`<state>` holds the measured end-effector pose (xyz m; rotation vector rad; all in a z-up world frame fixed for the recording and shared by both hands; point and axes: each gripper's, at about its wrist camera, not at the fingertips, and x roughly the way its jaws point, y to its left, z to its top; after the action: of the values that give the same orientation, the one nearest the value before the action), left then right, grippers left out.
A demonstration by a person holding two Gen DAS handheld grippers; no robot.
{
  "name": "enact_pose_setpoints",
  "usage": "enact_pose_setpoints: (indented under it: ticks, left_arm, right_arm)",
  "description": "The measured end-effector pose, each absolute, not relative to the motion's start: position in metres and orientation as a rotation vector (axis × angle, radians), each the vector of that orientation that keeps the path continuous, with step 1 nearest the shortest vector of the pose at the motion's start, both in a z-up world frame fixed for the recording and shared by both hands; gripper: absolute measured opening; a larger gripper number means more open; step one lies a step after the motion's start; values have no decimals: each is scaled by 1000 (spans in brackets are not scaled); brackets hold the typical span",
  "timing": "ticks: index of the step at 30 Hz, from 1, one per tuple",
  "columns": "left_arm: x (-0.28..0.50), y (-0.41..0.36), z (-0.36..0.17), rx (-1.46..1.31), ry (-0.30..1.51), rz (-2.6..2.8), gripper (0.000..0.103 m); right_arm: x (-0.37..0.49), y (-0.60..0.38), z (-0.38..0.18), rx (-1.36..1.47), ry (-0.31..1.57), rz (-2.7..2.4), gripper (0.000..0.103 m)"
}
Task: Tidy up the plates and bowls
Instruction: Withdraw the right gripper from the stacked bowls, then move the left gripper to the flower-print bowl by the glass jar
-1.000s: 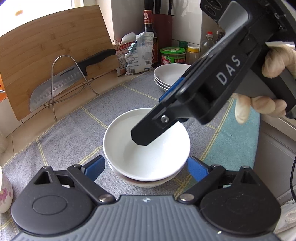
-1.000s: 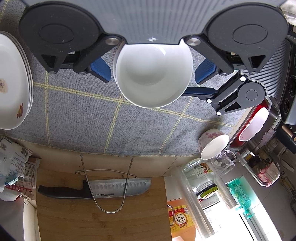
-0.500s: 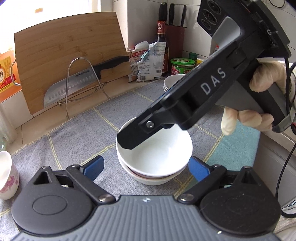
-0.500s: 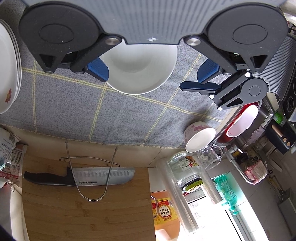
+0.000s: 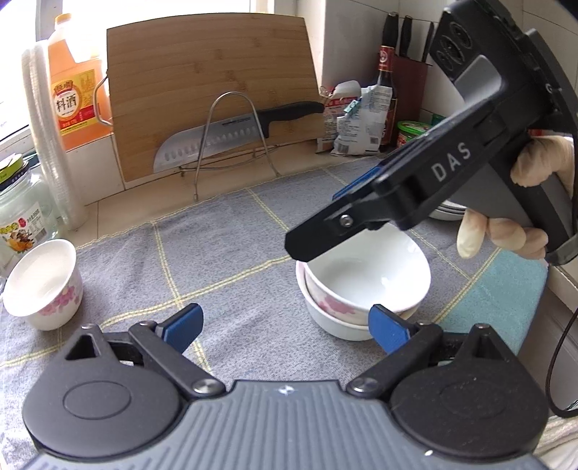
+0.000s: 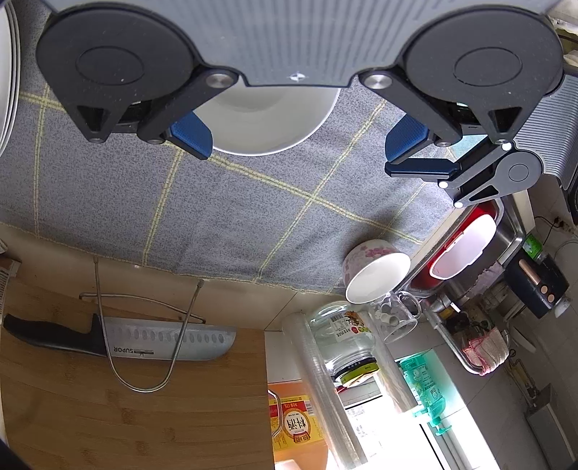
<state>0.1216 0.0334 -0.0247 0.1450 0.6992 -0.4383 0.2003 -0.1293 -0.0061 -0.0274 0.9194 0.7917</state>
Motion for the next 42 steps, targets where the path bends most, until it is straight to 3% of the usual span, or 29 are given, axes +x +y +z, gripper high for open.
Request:
enact_pose_setpoints:
  ticks: [23,42]
  left_arm:
    - [124,118,-32,137,661,-332,98]
    - [150,237,-68,106,708,-184,98]
  right_arm:
    - [176,-53,13,-208,843,764,103]
    - [187,64,-31,-320,855,655,103]
